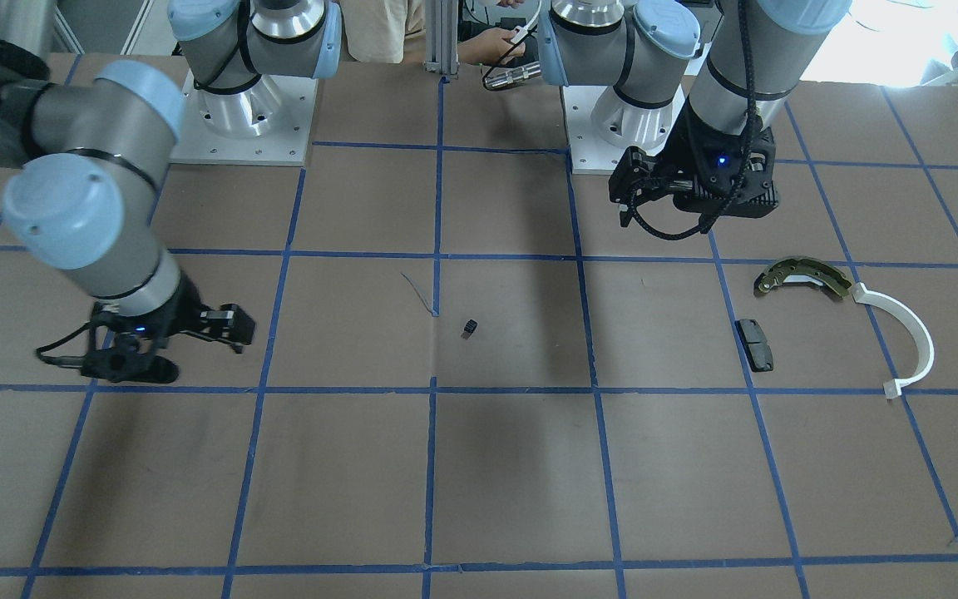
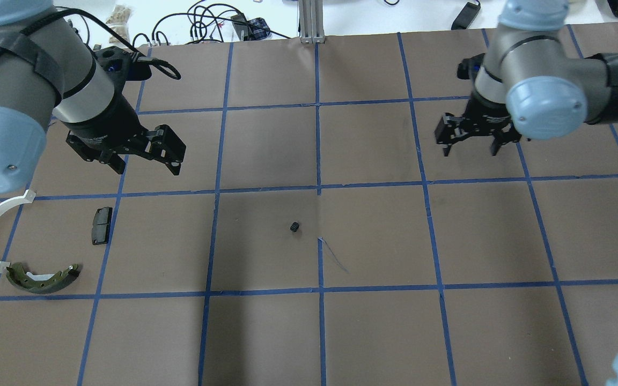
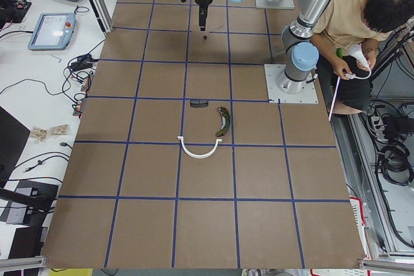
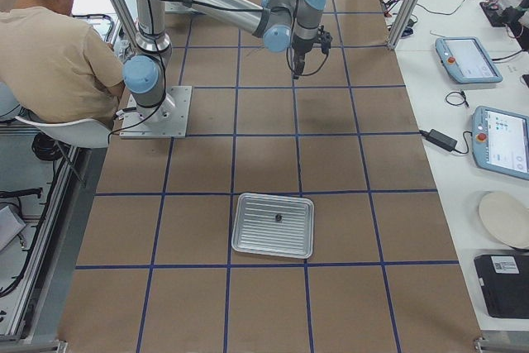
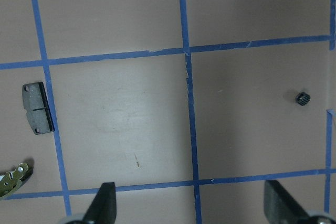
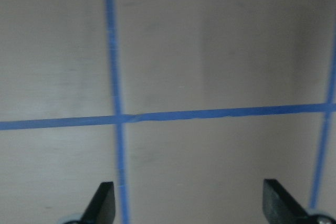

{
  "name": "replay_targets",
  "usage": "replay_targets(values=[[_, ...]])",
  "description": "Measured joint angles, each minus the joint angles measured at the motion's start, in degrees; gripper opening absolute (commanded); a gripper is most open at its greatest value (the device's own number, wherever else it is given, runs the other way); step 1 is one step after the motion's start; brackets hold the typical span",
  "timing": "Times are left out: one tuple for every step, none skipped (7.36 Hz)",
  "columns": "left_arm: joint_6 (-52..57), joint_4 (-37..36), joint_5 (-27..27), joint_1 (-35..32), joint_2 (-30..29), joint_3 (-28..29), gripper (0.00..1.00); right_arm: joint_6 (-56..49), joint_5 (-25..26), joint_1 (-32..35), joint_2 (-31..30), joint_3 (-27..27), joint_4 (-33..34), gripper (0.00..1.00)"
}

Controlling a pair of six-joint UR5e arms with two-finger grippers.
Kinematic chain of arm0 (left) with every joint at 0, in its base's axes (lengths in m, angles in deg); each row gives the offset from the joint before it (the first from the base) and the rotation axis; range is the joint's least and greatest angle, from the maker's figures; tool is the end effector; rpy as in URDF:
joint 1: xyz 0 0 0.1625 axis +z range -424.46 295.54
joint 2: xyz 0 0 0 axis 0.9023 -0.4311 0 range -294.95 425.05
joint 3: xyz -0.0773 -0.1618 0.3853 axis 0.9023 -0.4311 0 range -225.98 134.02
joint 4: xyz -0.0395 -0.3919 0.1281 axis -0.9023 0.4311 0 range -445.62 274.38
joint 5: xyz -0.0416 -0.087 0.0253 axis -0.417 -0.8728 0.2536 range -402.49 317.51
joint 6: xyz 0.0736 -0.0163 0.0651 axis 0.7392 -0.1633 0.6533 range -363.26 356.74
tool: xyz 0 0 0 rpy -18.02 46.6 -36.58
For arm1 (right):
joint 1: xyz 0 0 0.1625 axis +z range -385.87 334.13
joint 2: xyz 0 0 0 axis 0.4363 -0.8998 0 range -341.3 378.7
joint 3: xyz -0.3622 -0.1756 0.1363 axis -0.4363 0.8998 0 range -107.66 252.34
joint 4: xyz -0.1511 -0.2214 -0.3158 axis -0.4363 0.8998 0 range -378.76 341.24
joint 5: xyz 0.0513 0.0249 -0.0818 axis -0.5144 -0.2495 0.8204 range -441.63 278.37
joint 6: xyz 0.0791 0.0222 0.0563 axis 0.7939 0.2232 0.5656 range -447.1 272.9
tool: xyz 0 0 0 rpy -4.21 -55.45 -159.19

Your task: Place bearing gear from tray to pile

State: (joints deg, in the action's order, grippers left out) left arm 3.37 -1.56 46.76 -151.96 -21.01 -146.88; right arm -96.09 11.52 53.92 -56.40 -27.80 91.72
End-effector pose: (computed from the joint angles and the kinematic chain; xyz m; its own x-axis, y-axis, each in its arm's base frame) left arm -0.1144 -0.4634 0.4376 -0.9973 0.0718 0.0151 0.0721 0.9973 0.0162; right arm 0.0272 -0.5700 0.3002 -0.9990 0.0173 0.0417 0.0209 0.9960 0.0869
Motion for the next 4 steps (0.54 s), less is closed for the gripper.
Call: replay_targets(values=[[-1.2, -0.1, -0.3, -0.9, -0.6, -0.1, 1.00, -9.3, 2.5, -6.9, 0.7, 0.0, 1.8, 1.00], [-4.0, -0.3, -0.4, -3.1, -1.6, -0.4, 1.00, -19.3, 3.7, -14.2, 1.5, 0.2, 4.7, 1.00], [-7.1, -1.7, -0.5, -5.9, -3.2, -0.9, 1.00, -28.7, 4.1, -21.4, 2.3, 0.3, 7.4, 1.00], [-8.9, -4.9, -1.1, -8.3, -5.3, -1.7, 1.00, -37.7, 4.0, -28.7, 4.0, 0.8, 10.6, 1.00]])
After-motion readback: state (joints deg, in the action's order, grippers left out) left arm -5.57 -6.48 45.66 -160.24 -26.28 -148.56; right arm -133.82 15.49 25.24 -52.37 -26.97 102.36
